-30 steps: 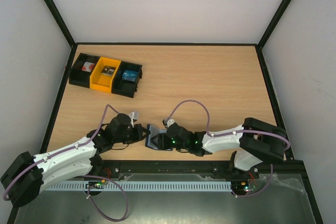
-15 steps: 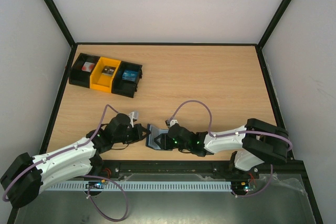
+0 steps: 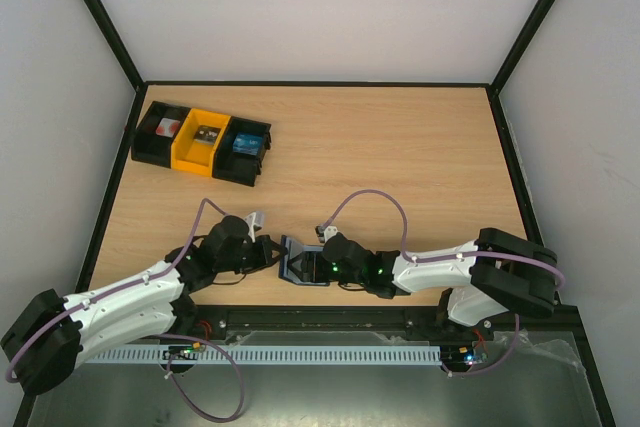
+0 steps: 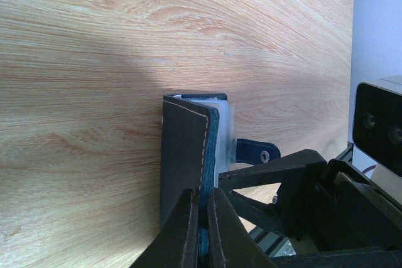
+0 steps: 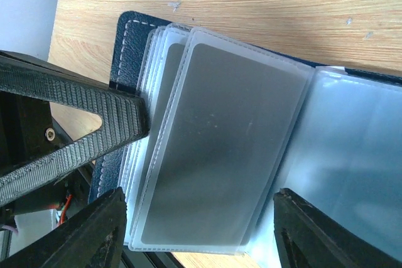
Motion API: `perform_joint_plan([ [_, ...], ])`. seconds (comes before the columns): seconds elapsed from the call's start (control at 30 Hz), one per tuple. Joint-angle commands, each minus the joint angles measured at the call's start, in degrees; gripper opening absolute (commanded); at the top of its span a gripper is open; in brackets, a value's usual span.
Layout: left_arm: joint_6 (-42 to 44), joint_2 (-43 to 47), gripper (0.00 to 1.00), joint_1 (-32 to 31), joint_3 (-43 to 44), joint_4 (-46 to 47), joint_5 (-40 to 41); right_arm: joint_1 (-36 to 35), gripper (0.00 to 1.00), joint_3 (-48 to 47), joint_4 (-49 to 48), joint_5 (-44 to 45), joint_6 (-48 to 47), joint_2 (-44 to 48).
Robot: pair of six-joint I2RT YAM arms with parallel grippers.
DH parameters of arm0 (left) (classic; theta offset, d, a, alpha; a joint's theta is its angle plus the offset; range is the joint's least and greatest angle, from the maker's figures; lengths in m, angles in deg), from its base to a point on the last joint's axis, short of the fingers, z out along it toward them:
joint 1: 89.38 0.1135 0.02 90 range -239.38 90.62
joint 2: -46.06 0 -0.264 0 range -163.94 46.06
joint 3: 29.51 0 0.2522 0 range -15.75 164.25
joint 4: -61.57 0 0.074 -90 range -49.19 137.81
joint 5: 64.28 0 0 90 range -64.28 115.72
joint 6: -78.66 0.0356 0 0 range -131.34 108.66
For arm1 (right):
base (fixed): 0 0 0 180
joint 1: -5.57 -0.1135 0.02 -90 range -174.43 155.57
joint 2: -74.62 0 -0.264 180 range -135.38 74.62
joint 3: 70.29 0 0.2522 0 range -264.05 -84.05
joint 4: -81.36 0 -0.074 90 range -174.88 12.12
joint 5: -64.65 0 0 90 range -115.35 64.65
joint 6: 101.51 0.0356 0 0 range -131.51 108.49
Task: Take the credit cards out of the card holder
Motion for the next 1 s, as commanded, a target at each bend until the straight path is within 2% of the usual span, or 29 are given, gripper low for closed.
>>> perform_joint_plan([
  [0.0, -0.3, 0.0, 0.03, -0.2, 0.9, 1.6, -0.5, -0.3, 0.63, -0.2, -1.0, 0.4, 0.4, -0.8],
  [0.47, -0.4, 0.0, 0.03, -0.2, 0.7, 1.7, -0.4, -0.3, 0.64, -1.3, 0.2, 0.6, 0.5, -2.7],
  [0.97, -0.4, 0.3, 0.03, -0.2, 0.2, 1.6, -0.2, -0.3, 0.6, 1.6, 7.6, 6.5, 0.1, 3.1],
])
